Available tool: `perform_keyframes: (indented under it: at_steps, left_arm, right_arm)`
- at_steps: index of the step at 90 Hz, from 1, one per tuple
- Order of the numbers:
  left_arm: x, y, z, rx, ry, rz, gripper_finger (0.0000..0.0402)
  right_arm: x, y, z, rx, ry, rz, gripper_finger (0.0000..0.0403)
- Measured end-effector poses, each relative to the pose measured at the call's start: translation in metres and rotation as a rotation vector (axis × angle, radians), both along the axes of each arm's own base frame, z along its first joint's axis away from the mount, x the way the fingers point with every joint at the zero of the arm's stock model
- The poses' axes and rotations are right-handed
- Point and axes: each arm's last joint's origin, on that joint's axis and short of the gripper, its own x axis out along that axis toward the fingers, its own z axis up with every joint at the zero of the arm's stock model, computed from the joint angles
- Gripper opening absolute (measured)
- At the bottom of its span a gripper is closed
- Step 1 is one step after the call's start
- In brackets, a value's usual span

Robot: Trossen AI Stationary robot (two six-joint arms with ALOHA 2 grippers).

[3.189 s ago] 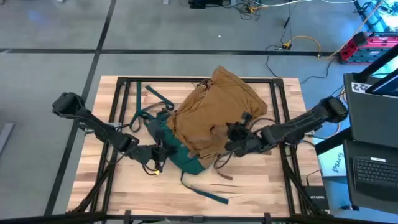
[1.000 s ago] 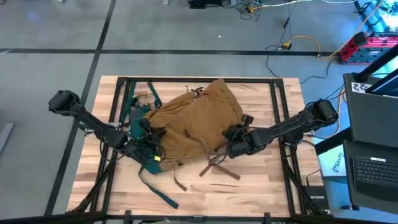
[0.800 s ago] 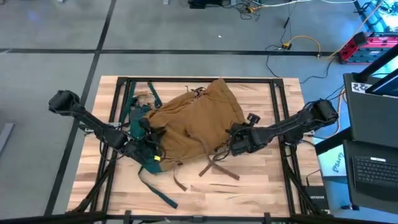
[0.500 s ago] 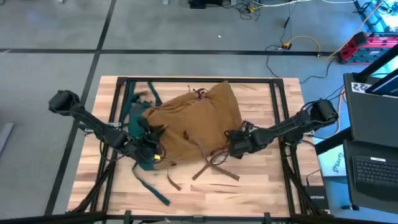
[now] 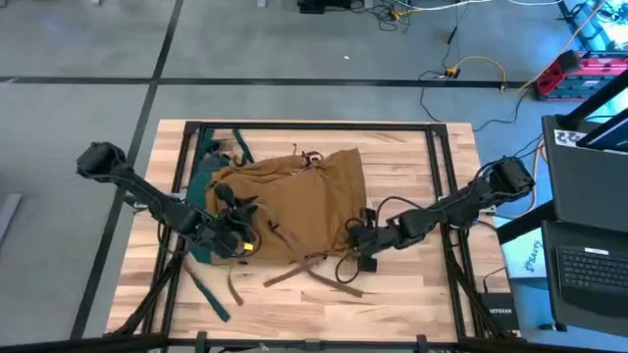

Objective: Unpack backpack
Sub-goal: Open the brown backpack

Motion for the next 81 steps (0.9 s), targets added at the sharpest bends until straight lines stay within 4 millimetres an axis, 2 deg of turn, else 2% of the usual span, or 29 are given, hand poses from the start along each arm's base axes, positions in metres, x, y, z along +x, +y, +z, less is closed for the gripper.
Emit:
perform_keyframes:
  at_steps: [66,81]
  left_arm:
    - [0.0002,-0.0004,-0.0004,-0.017,0.002,-0.01,0.0076]
    - [0.0011,-0.0027,0.0,-0.045,-0.003,-0.037,0.0076]
  right_arm:
    - [-0.001,0.0013,0.0001,-0.032,-0.009,-0.016,0.0]
    - [-0.0065,-0.0049,-0.0027,-0.104,0.02,-0.158,0.0]
